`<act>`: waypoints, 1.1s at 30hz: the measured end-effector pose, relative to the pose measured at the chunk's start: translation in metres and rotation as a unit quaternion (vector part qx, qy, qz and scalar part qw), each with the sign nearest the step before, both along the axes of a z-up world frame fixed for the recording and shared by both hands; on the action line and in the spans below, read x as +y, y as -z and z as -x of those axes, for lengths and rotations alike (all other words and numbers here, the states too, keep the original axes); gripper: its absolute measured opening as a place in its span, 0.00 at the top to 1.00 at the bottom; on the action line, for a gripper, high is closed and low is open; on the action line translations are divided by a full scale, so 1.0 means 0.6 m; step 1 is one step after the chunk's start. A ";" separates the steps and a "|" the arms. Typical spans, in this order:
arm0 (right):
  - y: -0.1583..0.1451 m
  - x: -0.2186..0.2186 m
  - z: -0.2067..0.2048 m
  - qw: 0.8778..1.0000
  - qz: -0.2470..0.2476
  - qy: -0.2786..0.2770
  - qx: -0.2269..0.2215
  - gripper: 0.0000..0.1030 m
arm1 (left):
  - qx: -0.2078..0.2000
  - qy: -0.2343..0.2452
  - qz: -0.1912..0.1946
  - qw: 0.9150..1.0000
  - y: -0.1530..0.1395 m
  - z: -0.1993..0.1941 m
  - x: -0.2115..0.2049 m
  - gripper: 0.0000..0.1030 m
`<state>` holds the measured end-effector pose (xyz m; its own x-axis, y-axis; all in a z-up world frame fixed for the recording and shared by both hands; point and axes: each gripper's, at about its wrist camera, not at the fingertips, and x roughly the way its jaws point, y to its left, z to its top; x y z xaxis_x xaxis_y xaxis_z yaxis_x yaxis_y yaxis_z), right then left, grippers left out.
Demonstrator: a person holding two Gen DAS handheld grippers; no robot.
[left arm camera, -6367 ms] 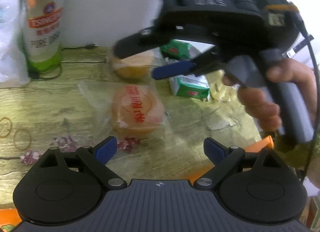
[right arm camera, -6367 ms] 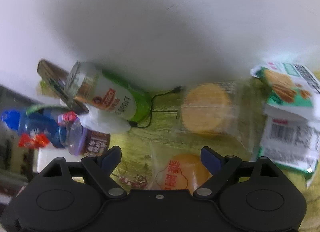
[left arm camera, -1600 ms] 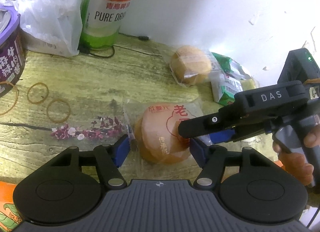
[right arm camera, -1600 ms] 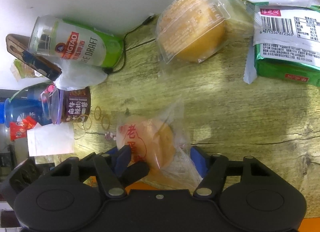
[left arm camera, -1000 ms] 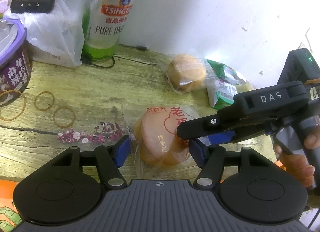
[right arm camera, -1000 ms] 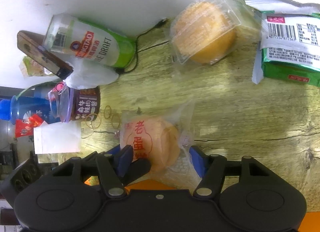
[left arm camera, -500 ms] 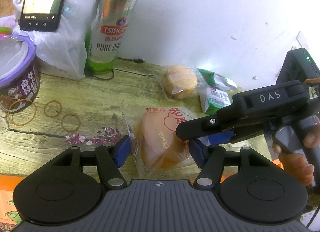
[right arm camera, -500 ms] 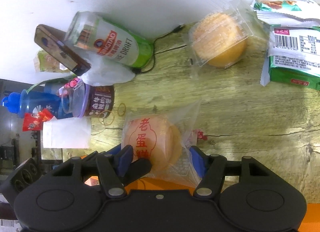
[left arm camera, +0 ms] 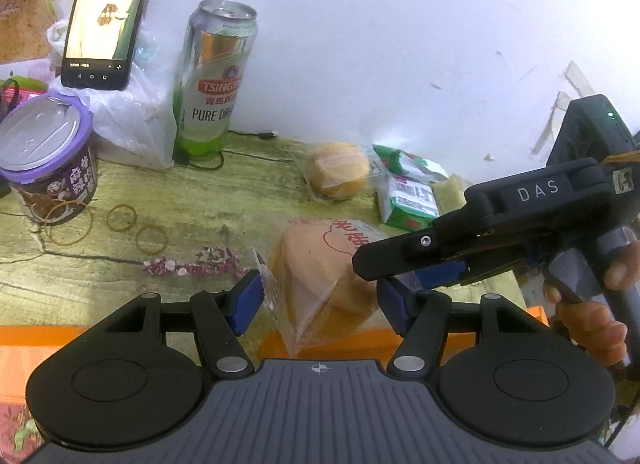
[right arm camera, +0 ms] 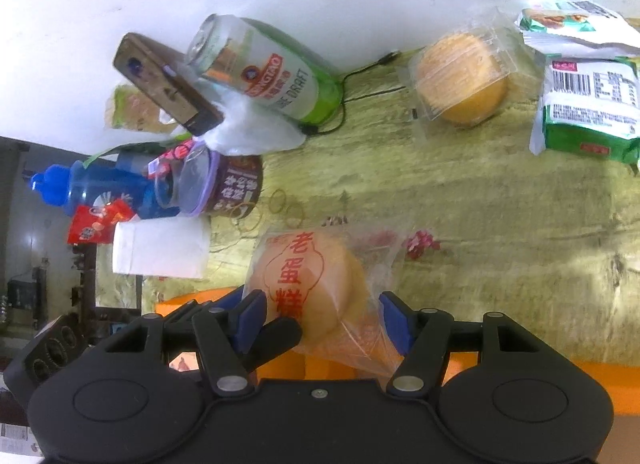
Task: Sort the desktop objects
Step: 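Lift the cake with the left tool over the orange tray while the right tool follows alongside, then lower the cake into the orange tray and open the left tool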
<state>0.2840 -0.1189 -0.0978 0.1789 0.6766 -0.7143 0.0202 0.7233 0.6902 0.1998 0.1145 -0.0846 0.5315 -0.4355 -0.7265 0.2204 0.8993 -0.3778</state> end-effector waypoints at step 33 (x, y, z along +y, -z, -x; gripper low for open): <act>0.062 -0.052 0.171 0.999 0.019 -0.016 0.038 0.41 | 0.037 0.070 -0.064 0.995 0.051 0.132 -0.097 0.39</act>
